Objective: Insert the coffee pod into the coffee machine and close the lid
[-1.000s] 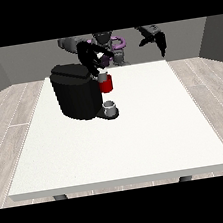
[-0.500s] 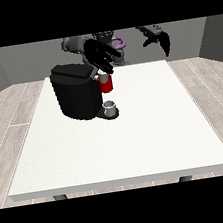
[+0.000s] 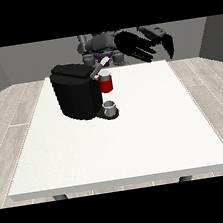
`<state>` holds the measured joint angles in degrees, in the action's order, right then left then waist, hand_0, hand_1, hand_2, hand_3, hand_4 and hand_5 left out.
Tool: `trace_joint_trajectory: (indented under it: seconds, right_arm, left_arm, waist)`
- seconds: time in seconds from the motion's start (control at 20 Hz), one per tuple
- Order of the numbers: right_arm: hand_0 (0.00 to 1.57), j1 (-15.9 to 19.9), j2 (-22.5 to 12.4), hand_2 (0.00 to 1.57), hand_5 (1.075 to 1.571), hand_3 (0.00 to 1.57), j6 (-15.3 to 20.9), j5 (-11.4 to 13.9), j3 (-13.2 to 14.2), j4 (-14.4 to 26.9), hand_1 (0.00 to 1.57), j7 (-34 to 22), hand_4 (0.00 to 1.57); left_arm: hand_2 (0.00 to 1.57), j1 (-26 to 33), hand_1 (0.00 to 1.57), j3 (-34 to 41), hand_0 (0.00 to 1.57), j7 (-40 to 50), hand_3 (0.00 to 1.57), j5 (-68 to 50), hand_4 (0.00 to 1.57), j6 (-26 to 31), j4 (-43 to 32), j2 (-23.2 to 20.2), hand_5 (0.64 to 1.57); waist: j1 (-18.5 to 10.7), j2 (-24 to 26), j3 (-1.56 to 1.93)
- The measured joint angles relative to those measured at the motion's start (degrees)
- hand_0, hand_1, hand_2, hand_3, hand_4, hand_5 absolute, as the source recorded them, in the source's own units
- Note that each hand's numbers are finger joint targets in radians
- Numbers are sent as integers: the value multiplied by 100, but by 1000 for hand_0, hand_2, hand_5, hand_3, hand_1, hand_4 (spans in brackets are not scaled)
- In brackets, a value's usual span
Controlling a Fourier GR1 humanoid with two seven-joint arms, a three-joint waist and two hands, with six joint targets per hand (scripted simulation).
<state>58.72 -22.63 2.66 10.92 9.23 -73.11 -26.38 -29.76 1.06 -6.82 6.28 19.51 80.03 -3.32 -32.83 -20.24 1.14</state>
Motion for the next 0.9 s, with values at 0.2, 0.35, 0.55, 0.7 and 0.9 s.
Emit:
trace_joint_trajectory:
  seconds: [0.2,0.35,0.55,0.7,0.9]
  right_arm:
    - [0,301,290,0,1571,0,39,-45,-142,140,0,518,101]
    - [0,462,431,0,1571,0,66,-66,-169,400,0,915,0]
    - [0,498,682,0,1571,0,23,-123,-271,635,0,1331,0]
    - [0,382,974,0,1571,0,17,-154,-430,614,0,1679,219]
    - [0,-13,1544,0,1571,0,54,-158,-798,449,0,2011,259]
  left_arm:
    - [0,-141,0,-34,0,61,0,-15,322,-3,96,35,1571]
    - [0,-200,0,-124,0,182,0,5,258,-34,241,111,1571]
    - [0,-41,0,-134,0,286,0,-3,266,-49,340,115,1571]
    - [0,206,0,-86,0,248,0,-20,266,-88,312,116,1571]
    - [0,630,0,171,0,-1,0,-115,266,-65,126,-55,1571]
  waist:
    - [-119,-159,-75]
    - [-117,-219,-97]
    - [36,-55,-108]
    - [270,141,-112]
    - [665,488,-115]
